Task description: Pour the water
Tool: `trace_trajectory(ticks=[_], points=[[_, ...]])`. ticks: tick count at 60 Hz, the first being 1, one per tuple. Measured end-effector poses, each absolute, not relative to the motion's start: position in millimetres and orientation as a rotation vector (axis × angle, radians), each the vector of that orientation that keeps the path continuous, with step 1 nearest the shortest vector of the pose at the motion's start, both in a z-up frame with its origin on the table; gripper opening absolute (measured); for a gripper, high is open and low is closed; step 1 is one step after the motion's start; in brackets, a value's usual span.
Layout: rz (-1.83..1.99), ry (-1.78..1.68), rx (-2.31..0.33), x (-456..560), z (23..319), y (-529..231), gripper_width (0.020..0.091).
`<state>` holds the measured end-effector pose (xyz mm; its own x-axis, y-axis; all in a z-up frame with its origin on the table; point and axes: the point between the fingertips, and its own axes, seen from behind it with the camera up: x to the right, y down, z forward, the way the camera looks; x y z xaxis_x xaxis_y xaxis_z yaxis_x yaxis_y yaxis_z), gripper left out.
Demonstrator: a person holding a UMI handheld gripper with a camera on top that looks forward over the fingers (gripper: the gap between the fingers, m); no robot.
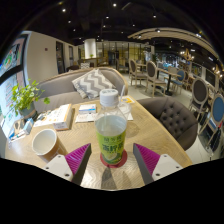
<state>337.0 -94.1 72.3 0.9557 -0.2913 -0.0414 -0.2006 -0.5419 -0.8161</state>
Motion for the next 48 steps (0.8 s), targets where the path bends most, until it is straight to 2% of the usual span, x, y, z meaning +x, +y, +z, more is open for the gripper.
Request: trace_trajectory(ticks=[26,36,48], points=[[-0.145,0.312,-2.245,206.6,188.8,-260.8,0.0853],[-0.143,0.28,-2.243,167.2,208.1,-297.2,0.0855],[-0.138,0.259,-2.25,156.6,212.9,-314.0,0.0851]])
